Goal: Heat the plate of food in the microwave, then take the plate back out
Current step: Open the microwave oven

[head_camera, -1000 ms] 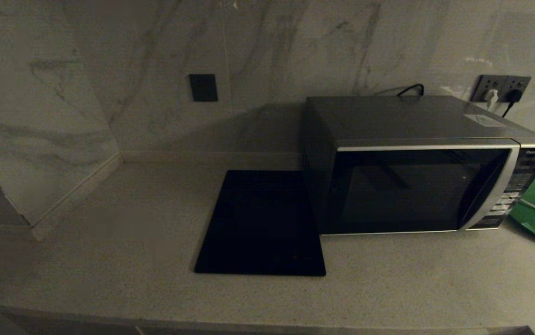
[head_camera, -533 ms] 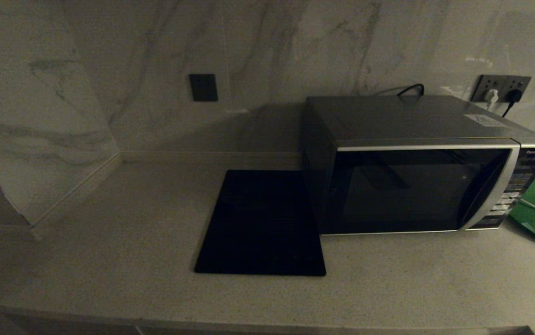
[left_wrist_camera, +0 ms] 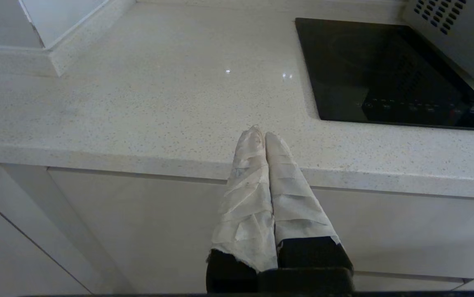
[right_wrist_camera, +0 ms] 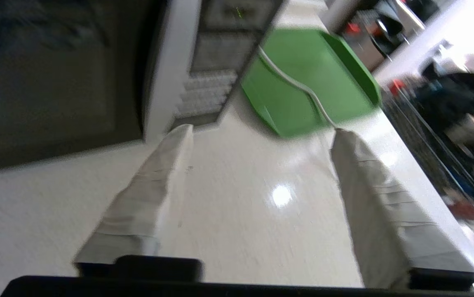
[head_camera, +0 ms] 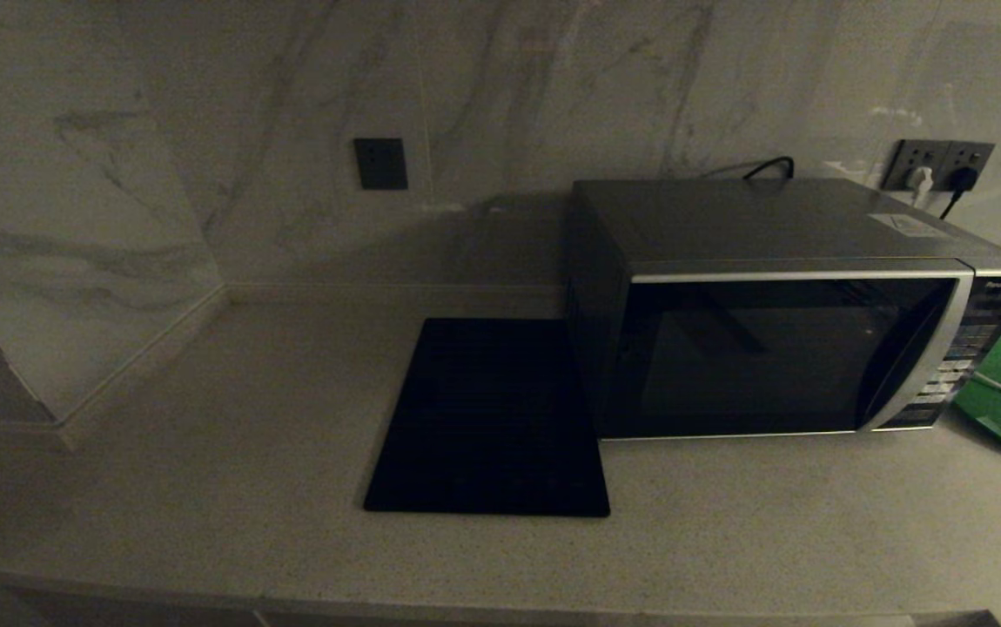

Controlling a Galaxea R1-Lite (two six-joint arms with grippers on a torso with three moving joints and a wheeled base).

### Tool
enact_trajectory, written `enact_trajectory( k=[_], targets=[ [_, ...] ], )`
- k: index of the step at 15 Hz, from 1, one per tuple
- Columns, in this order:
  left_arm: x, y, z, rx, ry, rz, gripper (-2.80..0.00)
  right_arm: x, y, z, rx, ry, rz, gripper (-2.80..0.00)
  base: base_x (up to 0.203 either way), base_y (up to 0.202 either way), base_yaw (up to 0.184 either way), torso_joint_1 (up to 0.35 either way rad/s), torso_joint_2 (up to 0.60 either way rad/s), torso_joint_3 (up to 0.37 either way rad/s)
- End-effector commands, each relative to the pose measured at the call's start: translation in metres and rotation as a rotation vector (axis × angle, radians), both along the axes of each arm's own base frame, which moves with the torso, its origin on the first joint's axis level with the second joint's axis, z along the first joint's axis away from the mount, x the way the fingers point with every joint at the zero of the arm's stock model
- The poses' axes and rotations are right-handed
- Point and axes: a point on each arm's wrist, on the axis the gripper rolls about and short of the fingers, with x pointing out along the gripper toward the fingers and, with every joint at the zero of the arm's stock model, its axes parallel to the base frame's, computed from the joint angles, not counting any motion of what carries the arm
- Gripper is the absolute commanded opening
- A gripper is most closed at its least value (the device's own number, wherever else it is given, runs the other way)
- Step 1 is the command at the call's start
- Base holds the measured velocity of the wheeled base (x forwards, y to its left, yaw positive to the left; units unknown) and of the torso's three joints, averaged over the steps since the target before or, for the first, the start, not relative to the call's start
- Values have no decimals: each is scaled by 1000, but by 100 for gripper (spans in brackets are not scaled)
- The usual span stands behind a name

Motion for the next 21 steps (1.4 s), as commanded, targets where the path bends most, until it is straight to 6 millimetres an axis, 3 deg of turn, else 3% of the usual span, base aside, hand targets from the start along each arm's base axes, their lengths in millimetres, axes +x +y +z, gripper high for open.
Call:
enact_trajectory(
  k=[1, 4, 8, 10, 12, 15, 21],
  targets=[
    [0, 0, 0, -1, 0, 2, -280, 6, -6, -3, -28, 15, 28, 0, 0, 0, 0, 0, 0, 0],
    [0, 0, 0, -1, 0, 2, -280, 2, -7, -13, -92, 81, 34, 0, 0, 0, 0, 0, 0, 0],
    [0, 0, 0, -1, 0, 2, -280, 15, -3, -23, -88, 112, -27, 0, 0, 0, 0, 0, 0, 0],
    [0, 0, 0, -1, 0, 2, -280, 32, 11, -23, -64, 60, -99, 0, 0, 0, 0, 0, 0, 0],
    [0, 0, 0, -1, 0, 2, -280, 43, 38, -24, -27, 5, -134, 0, 0, 0, 0, 0, 0, 0],
    [0, 0, 0, -1, 0, 2, -280, 62, 72, -41, 9, -20, -187, 0, 0, 0, 0, 0, 0, 0],
    [0, 0, 0, -1, 0, 2, -280, 88, 82, -63, 25, -27, -284, 0, 0, 0, 0, 0, 0, 0]
  ],
)
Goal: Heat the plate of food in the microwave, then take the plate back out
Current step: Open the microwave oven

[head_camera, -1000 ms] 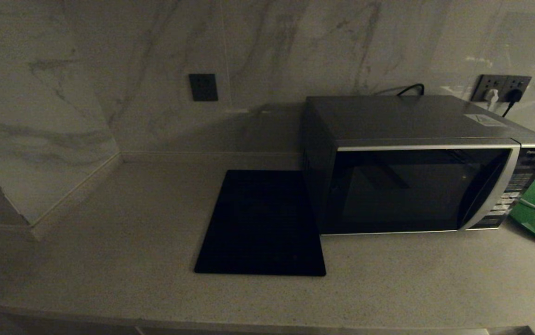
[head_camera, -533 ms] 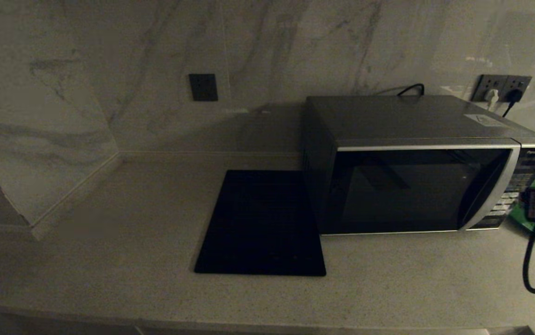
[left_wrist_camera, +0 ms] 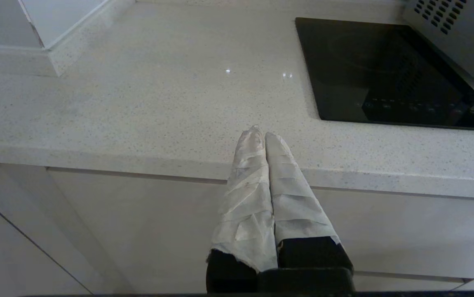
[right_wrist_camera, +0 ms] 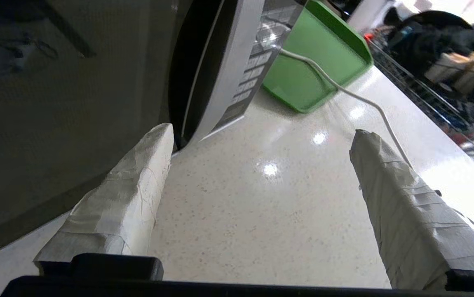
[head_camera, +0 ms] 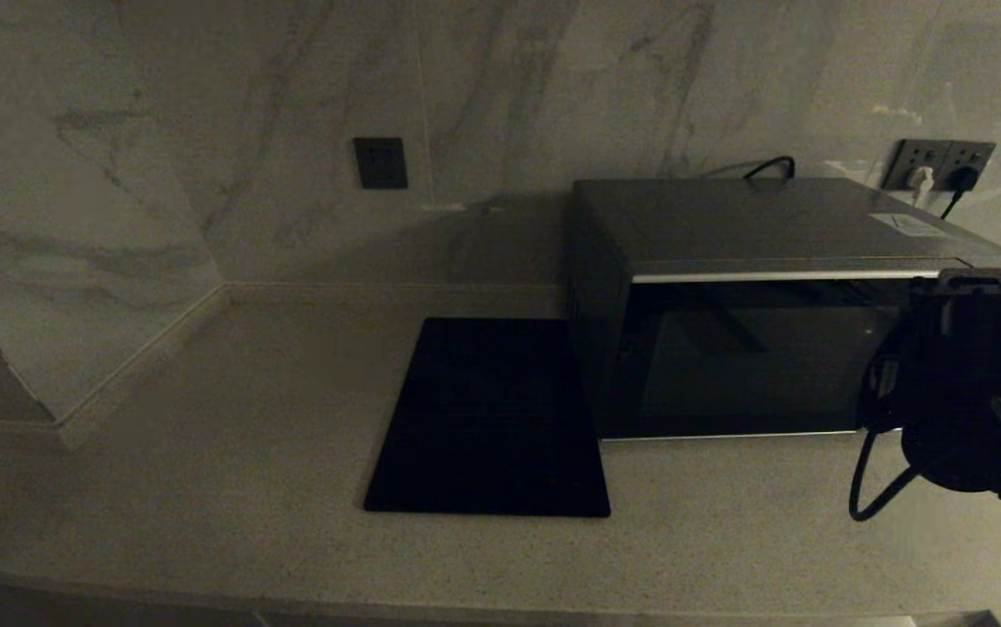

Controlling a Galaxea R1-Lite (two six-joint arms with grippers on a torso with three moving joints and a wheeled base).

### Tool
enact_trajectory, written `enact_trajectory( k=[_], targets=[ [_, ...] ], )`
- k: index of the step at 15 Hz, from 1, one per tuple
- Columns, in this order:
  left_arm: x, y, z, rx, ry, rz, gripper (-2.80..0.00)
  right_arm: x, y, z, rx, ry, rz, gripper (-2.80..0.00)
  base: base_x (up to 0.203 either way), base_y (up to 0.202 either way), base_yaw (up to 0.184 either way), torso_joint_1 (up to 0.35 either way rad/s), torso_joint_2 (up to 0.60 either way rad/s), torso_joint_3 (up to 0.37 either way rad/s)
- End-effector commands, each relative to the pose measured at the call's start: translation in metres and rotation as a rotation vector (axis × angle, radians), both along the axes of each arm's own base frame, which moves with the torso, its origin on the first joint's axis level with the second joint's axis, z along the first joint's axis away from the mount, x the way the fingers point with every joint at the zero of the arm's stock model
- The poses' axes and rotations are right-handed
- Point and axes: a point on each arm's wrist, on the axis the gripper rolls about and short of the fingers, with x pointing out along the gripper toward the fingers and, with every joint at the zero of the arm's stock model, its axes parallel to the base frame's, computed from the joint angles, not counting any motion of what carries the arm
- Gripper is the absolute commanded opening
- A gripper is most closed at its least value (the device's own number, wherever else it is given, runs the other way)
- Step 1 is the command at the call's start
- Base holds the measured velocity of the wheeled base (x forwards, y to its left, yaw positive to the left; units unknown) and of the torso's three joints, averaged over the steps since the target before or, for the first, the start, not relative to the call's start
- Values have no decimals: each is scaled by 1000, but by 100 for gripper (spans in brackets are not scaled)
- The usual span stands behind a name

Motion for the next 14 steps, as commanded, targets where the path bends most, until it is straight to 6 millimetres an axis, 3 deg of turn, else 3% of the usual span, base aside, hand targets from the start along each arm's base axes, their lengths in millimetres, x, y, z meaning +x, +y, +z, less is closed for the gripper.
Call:
enact_trajectory(
  k=[1, 6, 14],
  targets=[
    [0, 0, 0, -1, 1, 1, -280, 13, 2, -9, -13, 19, -25, 0, 0, 0, 0, 0, 0, 0],
    [0, 0, 0, -1, 1, 1, -280, 34, 0, -13, -21, 4, -77, 0, 0, 0, 0, 0, 0, 0],
    [0, 0, 0, -1, 1, 1, -280, 61, -27, -36, -24, 4, -183, 0, 0, 0, 0, 0, 0, 0]
  ],
)
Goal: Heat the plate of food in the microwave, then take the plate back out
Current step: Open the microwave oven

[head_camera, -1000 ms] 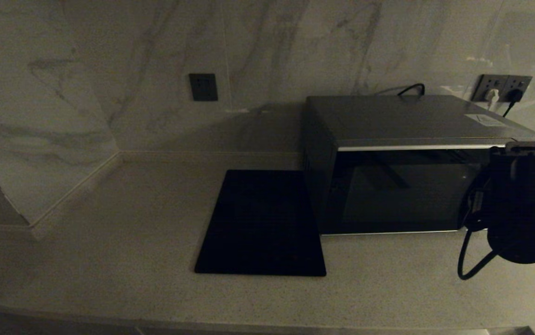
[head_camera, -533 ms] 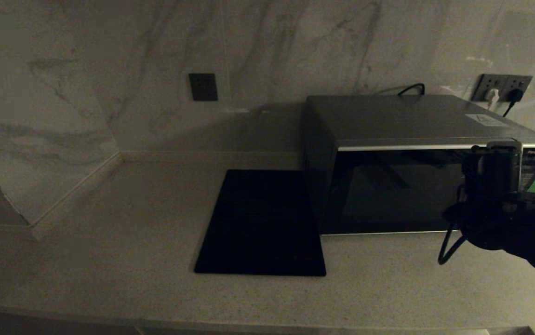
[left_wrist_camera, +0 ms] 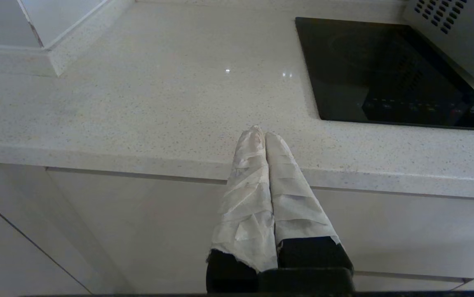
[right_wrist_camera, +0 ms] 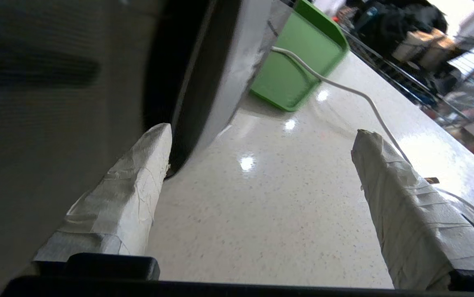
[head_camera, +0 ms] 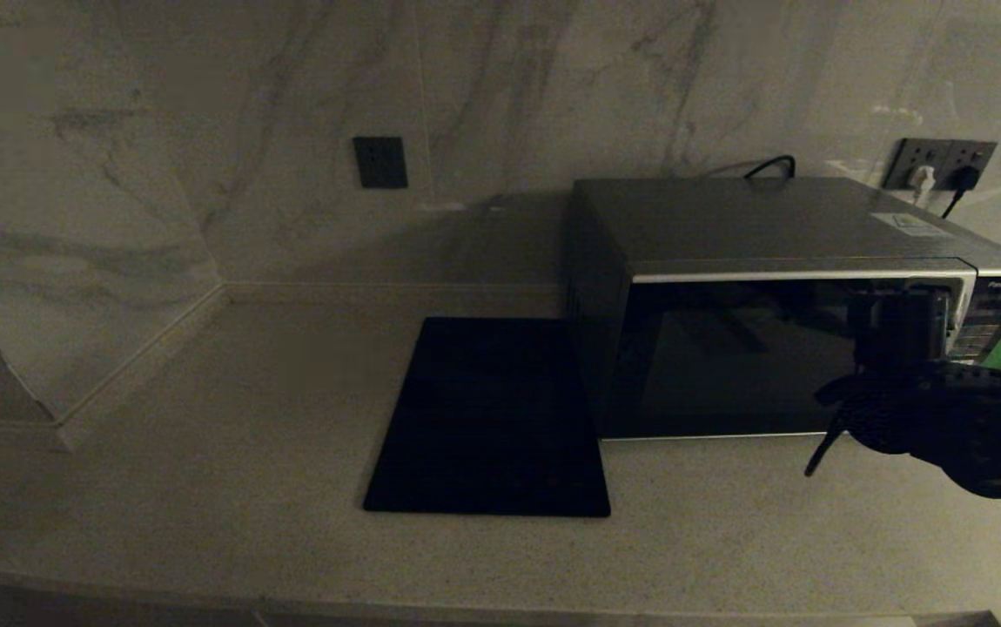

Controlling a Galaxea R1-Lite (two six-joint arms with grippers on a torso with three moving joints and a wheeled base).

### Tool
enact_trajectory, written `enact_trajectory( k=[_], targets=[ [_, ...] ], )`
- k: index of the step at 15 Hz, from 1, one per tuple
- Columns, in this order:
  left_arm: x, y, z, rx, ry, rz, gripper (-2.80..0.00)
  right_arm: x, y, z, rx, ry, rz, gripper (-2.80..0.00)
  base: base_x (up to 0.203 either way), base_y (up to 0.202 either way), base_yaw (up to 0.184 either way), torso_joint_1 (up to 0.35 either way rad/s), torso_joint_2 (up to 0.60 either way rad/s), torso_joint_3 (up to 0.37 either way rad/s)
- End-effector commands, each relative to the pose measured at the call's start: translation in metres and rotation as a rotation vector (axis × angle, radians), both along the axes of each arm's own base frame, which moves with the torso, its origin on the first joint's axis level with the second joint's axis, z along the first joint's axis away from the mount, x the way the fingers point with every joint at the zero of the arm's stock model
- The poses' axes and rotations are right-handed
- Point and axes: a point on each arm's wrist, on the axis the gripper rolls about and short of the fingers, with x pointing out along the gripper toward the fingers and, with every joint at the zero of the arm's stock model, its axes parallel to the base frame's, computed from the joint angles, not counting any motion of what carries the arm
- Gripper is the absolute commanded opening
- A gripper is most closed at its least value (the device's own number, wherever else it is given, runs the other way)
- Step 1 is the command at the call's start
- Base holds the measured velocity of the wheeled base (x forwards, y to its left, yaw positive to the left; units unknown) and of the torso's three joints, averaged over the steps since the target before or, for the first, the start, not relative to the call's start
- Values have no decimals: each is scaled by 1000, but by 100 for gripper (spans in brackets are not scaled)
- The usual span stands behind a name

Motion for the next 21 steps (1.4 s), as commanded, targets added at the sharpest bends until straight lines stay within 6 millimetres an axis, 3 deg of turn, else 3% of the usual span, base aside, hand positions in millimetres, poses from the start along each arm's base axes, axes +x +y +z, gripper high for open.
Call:
enact_trajectory(
  k=[1, 21],
  targets=[
    [0, 0, 0, -1, 0, 1, -280, 7, -8, -7, -2, 10, -30, 0, 0, 0, 0, 0, 0, 0],
    [0, 0, 0, -1, 1, 1, -280, 30, -51, -17, 28, -9, -89, 0, 0, 0, 0, 0, 0, 0]
  ],
)
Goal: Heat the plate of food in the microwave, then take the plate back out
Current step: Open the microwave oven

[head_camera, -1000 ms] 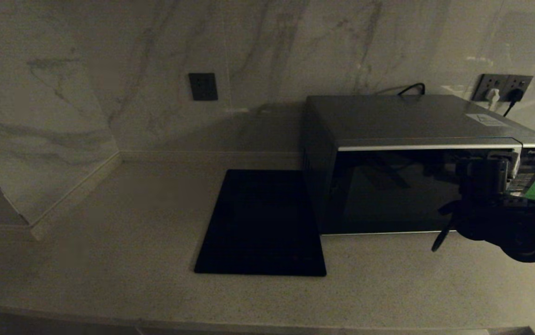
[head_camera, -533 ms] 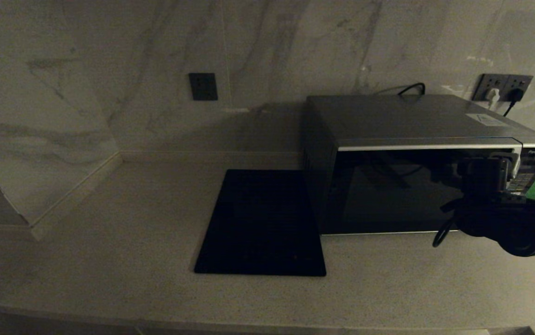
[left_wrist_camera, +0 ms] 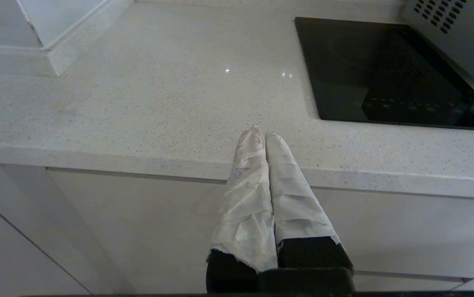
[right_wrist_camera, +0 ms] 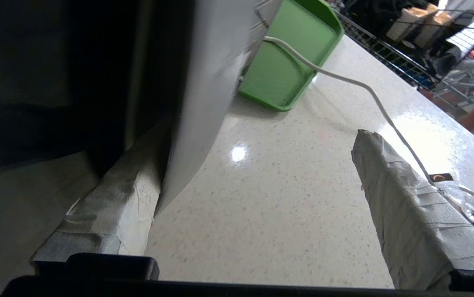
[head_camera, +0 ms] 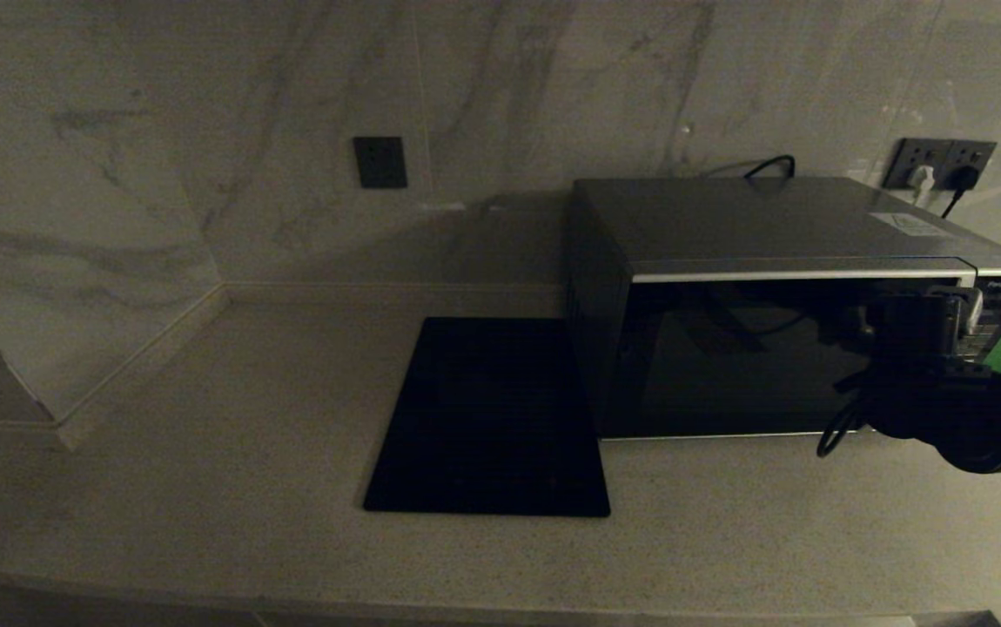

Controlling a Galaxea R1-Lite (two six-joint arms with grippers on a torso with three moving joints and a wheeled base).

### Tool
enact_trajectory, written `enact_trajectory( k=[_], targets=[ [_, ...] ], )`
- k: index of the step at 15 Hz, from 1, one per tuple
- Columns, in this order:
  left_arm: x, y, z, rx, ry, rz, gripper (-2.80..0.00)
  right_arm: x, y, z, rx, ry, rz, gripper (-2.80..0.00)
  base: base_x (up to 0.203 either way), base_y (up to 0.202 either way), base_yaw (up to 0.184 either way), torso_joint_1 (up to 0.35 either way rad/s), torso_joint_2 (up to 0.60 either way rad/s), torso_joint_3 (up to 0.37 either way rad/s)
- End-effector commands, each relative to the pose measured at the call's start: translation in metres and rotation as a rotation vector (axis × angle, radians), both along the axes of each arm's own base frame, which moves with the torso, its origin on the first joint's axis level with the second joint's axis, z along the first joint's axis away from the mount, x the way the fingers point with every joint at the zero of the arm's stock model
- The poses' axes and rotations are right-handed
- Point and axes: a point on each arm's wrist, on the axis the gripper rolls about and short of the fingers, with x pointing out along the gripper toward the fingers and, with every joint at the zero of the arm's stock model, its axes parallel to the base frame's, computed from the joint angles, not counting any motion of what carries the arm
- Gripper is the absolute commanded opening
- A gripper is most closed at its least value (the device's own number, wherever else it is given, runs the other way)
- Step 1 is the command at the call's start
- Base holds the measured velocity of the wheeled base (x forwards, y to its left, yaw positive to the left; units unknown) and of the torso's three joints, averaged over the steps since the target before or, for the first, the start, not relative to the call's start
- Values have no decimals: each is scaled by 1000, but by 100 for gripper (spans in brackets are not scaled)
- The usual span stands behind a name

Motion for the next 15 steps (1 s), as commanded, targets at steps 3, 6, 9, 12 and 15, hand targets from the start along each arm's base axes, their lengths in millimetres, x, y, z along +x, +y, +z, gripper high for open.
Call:
enact_trajectory(
  k=[3, 6, 9, 12, 15],
  targets=[
    [0, 0, 0, -1, 1, 2, -280, 2, -4, -2, -2, -1, -17, 0, 0, 0, 0, 0, 0, 0],
    [0, 0, 0, -1, 0, 1, -280, 2, -4, -2, 1, 0, -12, -280, 0, 0, 0, 0, 0, 0],
    [0, 0, 0, -1, 0, 1, -280, -1, -4, -7, 7, 20, 4, -280, 0, 0, 0, 0, 0, 0],
    [0, 0, 0, -1, 0, 1, -280, -1, -4, -7, 8, 20, 3, -280, 0, 0, 0, 0, 0, 0],
    [0, 0, 0, -1, 0, 1, -280, -4, -4, -10, 7, 22, 3, -280, 0, 0, 0, 0, 0, 0]
  ],
)
